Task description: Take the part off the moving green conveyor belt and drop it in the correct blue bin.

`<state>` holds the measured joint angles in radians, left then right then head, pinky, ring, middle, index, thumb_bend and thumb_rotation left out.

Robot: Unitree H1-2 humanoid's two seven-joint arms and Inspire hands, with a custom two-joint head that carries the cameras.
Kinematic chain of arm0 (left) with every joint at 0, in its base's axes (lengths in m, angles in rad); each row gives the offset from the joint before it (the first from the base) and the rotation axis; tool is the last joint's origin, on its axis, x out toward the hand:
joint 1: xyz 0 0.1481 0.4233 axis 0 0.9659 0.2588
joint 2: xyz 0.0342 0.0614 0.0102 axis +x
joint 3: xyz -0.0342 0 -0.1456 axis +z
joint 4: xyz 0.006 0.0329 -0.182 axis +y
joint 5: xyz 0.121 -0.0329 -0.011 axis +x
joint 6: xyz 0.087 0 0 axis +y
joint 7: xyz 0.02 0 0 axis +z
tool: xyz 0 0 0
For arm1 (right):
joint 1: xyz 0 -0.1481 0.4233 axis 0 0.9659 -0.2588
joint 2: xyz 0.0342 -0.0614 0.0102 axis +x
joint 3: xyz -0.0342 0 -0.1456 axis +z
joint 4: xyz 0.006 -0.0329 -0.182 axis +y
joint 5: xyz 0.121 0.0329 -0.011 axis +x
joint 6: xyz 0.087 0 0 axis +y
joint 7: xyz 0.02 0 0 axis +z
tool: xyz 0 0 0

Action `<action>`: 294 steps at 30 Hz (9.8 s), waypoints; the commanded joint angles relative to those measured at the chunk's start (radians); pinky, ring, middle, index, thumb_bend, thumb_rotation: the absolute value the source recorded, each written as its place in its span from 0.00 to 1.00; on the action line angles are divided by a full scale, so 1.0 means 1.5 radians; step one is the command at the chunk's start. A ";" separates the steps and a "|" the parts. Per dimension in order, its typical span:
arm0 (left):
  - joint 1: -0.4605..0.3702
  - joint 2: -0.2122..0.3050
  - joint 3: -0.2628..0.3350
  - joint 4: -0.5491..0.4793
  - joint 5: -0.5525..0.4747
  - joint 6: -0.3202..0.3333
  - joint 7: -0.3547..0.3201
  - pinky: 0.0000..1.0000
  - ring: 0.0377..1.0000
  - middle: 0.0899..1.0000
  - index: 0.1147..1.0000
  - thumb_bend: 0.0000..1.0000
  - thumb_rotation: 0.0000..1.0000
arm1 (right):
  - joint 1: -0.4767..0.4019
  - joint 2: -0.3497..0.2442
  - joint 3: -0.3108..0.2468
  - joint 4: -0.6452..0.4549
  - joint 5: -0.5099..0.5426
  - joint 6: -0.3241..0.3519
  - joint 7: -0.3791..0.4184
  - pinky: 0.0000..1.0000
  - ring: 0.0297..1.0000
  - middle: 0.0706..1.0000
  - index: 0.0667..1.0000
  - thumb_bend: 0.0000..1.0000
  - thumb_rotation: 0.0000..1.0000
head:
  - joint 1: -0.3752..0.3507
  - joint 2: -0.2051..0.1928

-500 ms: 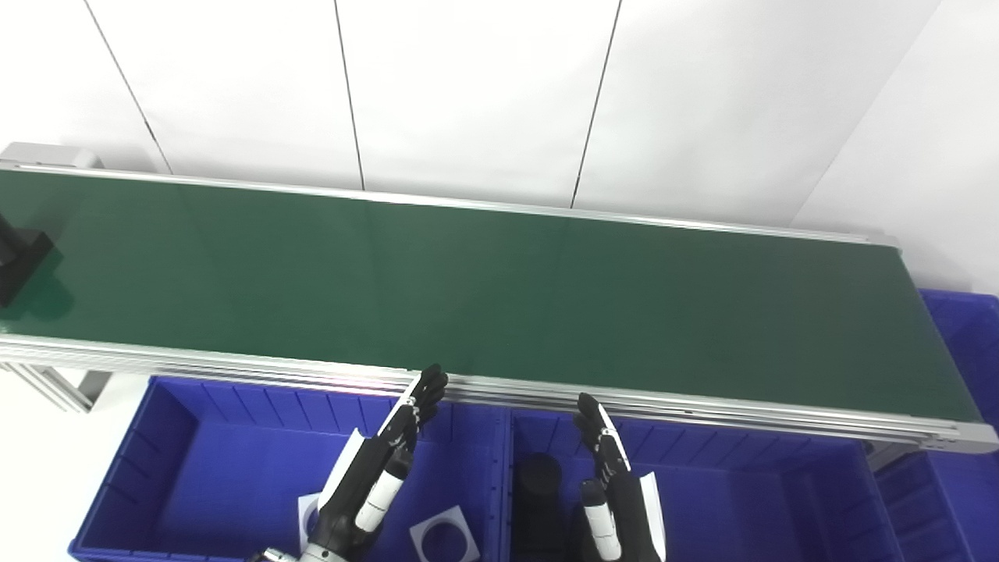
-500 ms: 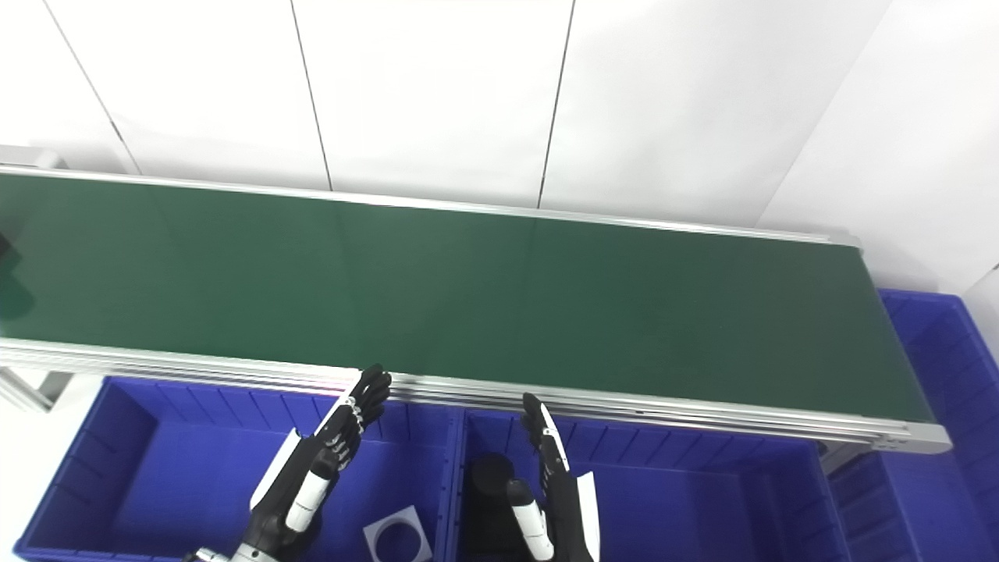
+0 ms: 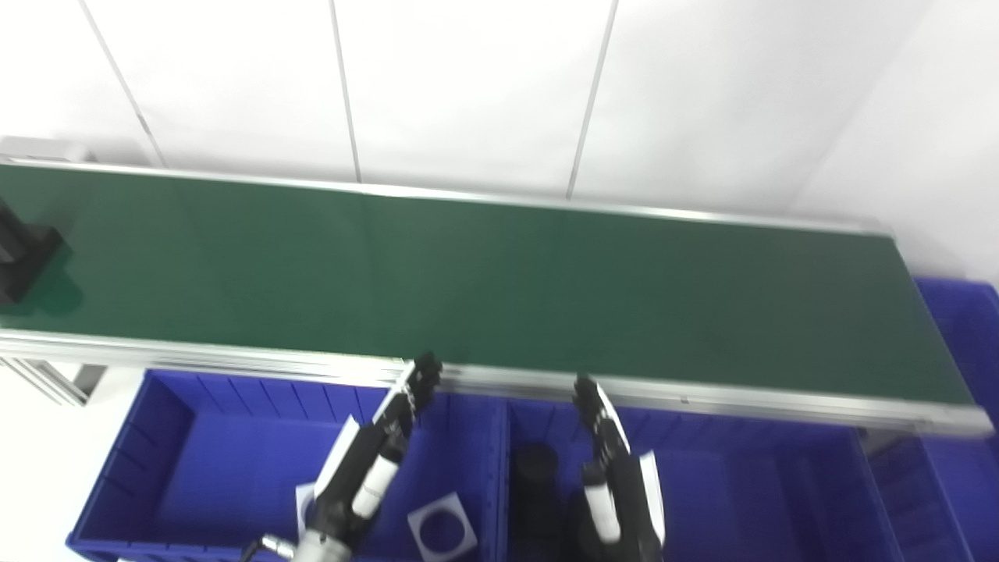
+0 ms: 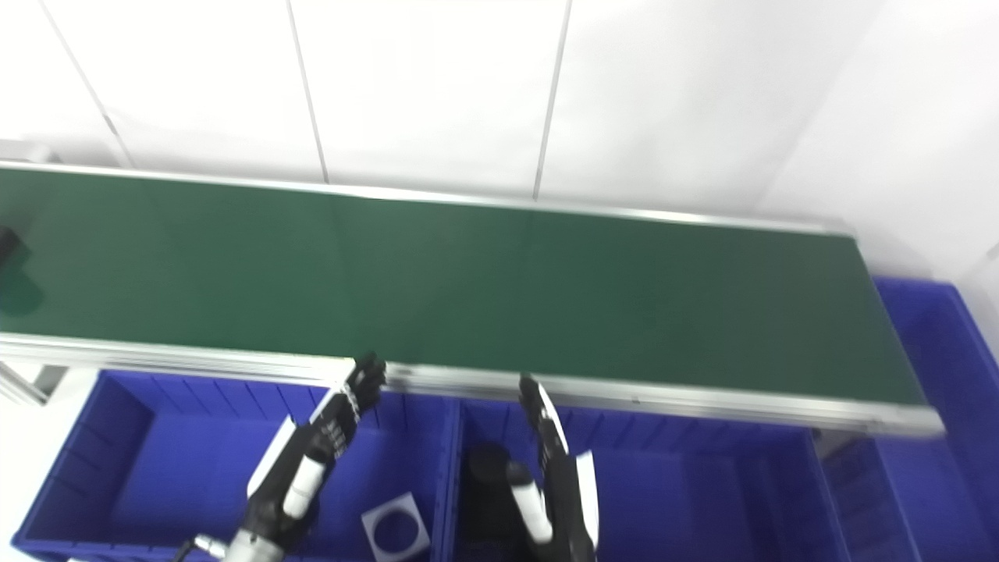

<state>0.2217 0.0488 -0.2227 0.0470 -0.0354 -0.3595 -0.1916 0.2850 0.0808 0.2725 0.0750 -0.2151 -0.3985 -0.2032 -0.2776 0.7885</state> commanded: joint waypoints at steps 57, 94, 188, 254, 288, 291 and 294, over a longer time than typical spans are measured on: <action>-0.003 -0.007 0.005 -0.016 0.004 -0.005 -0.010 0.95 0.95 0.95 0.96 0.79 1.00 | -0.005 0.065 0.018 -0.014 0.011 -0.014 0.001 0.88 0.89 0.90 0.90 0.90 1.00 | 0.022 -0.012; 0.007 -0.018 0.010 -0.023 0.019 -0.005 -0.004 0.95 0.95 0.94 0.96 0.77 1.00 | -0.004 0.066 0.006 -0.002 0.045 -0.029 0.016 0.88 0.89 0.89 0.88 0.89 1.00 | 0.040 -0.016; 0.001 -0.050 -0.075 0.082 0.096 -0.073 0.115 0.81 0.88 0.88 0.88 0.69 0.90 | -0.018 -0.034 0.017 0.076 0.098 -0.048 0.063 0.91 0.91 0.92 0.93 0.81 1.00 | 0.243 -0.186; -0.030 -0.076 -0.099 0.105 0.076 -0.074 0.132 0.82 0.88 0.89 0.92 0.61 0.92 | -0.219 -0.028 -0.170 -0.081 0.153 0.001 0.093 0.78 0.80 0.90 0.92 0.86 0.89 | 0.196 -0.190; -0.016 -0.095 -0.136 0.089 0.100 -0.074 0.173 0.79 0.85 0.87 0.95 0.62 0.89 | -0.463 -0.054 -0.154 0.100 0.102 0.094 0.126 0.64 0.76 0.84 0.80 0.92 0.58 | 0.251 -0.188; -0.016 -0.094 -0.141 0.088 0.094 -0.074 0.174 0.80 0.85 0.87 0.95 0.61 0.88 | -0.486 -0.054 -0.145 0.139 0.082 0.084 0.123 0.62 0.75 0.85 0.81 0.92 0.58 | 0.256 -0.187; -0.015 -0.095 -0.144 0.089 0.090 -0.074 0.176 0.80 0.85 0.87 0.95 0.62 0.87 | -0.506 -0.051 -0.140 0.174 0.080 0.079 0.125 0.61 0.73 0.85 0.81 0.91 0.55 | 0.258 -0.187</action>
<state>0.1870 -0.0389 -0.4004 0.2070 0.1036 -0.4263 0.0562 -0.4234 -0.0020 0.0615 0.3360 -0.0967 -0.2519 -0.0174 0.1089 0.5077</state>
